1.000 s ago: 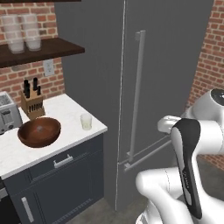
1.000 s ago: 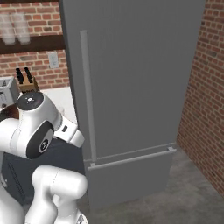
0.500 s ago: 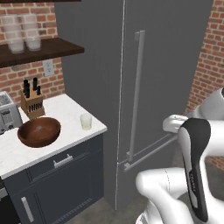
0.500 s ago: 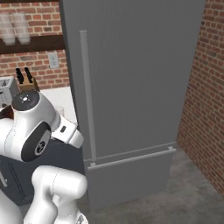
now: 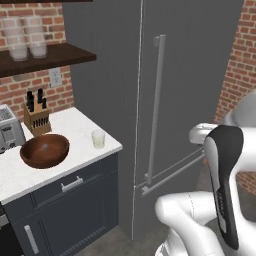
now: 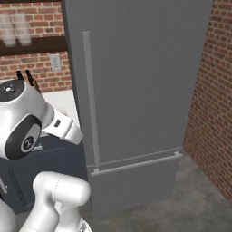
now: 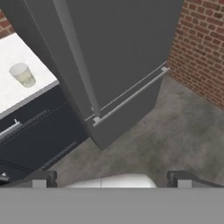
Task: Grab a lemon wedge from the fridge and one ice cube from the ice bowl, and put them in the glass of lemonade.
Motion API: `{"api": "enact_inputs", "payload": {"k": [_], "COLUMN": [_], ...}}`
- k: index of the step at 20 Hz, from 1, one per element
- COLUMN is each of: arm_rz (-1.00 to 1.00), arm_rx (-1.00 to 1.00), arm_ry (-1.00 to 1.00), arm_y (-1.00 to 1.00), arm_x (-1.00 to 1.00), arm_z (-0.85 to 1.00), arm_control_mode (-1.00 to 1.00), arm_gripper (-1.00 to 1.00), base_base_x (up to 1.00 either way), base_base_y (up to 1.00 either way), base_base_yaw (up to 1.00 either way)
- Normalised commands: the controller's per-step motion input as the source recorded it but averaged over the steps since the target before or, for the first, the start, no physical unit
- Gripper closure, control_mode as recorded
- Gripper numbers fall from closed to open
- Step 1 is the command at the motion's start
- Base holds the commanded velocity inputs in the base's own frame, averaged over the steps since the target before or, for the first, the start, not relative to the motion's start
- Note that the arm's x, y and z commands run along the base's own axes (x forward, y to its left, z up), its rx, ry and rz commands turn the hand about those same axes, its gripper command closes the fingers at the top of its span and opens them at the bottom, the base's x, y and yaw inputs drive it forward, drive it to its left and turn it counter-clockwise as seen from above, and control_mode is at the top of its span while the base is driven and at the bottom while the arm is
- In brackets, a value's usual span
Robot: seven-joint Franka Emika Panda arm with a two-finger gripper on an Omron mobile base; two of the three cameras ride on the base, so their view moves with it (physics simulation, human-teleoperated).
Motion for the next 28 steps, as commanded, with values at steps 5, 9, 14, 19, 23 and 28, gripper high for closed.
{"api": "enact_inputs", "payload": {"k": [5,9,14,19,23,28], "arm_rz": [0.04,0.15,0.09,0.01,0.00,0.02], "arm_rx": [-0.04,0.00,0.00,0.00,-0.03,0.00], "arm_ry": [0.00,-0.09,-0.27,-0.13,0.01,-0.04], "arm_y": [-0.17,-0.07,0.00,0.00,0.00,0.00], "arm_x": [0.10,-0.12,-0.23,-0.25,-0.01,0.00], "arm_z": [0.24,0.13,0.02,0.13,0.23,0.11], "arm_control_mode": [-1.00,-1.00,-1.00,-1.00,-1.00,-1.00], "arm_gripper": [-1.00,-1.00,-1.00,-1.00,-1.00,-1.00], "base_base_x": [0.00,0.00,0.00,0.00,0.00,0.00], "base_base_y": [0.00,0.00,0.00,0.00,0.00,0.00], "base_base_yaw": [0.00,0.00,0.00,0.00,0.00,0.00]}}
